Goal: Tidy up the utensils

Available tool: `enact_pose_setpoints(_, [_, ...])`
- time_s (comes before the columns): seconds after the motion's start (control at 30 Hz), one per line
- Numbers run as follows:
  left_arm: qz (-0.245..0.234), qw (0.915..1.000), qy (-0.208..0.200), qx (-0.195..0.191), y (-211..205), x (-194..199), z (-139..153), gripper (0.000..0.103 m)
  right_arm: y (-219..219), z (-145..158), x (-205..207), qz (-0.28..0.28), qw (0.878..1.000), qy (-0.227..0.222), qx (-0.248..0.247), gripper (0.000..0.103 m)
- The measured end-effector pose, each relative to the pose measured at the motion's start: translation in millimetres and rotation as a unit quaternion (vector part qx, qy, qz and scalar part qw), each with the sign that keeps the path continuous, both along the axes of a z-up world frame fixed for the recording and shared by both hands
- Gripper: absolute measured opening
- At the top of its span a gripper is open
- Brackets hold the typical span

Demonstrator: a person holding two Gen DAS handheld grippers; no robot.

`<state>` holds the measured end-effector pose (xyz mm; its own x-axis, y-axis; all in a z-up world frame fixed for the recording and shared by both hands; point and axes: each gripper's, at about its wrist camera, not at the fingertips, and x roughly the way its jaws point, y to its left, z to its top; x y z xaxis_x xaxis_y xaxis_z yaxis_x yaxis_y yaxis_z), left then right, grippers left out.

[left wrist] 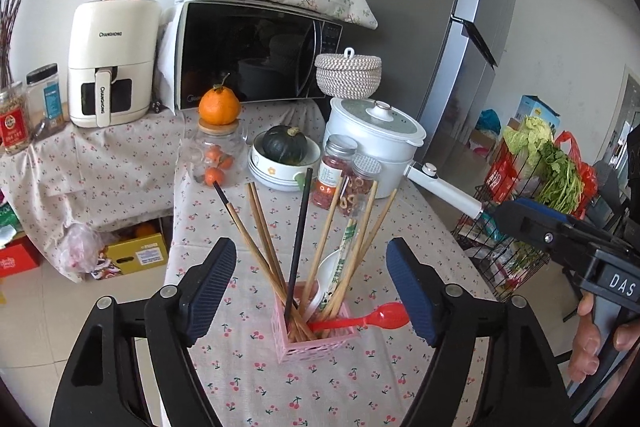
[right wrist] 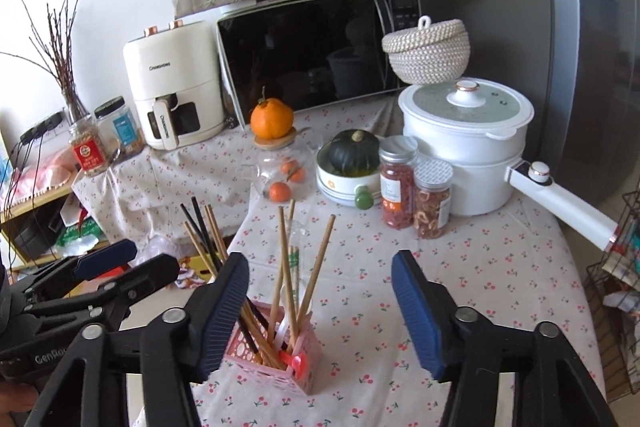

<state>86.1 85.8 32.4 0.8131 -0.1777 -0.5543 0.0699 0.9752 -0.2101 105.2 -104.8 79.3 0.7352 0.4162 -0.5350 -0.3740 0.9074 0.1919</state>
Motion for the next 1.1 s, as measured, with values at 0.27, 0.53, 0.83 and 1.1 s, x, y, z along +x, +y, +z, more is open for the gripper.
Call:
enact_pose_setpoints(0.27, [0.012,0.9993,0.023,0.025,-23.5,-42.8,4.9,0.102,-31.4,0.5,-43.7,-0.065,0.997,-0.03,0.004,0.103])
enact_pose_setpoints(0.53, [0.044,0.9969,-0.002,0.065,-48.6,-107.2,19.6,0.103,-48.8,-7.9,-98.6,-0.129,0.988,-0.051,-0.069,0.103])
enact_pose_setpoints(0.83, [0.061,0.9927,-0.034,0.099,-73.2,-142.4,25.4,0.103,-62.7,-5.5,-134.1,-0.169,0.979,-0.082,-0.078,0.103])
enact_pose_setpoints(1.1, [0.055,0.9921,-0.024,0.111,-86.5,-135.2,17.3,0.103,-67.0,-18.0,-128.5,-0.167,0.979,-0.069,-0.094,0.103])
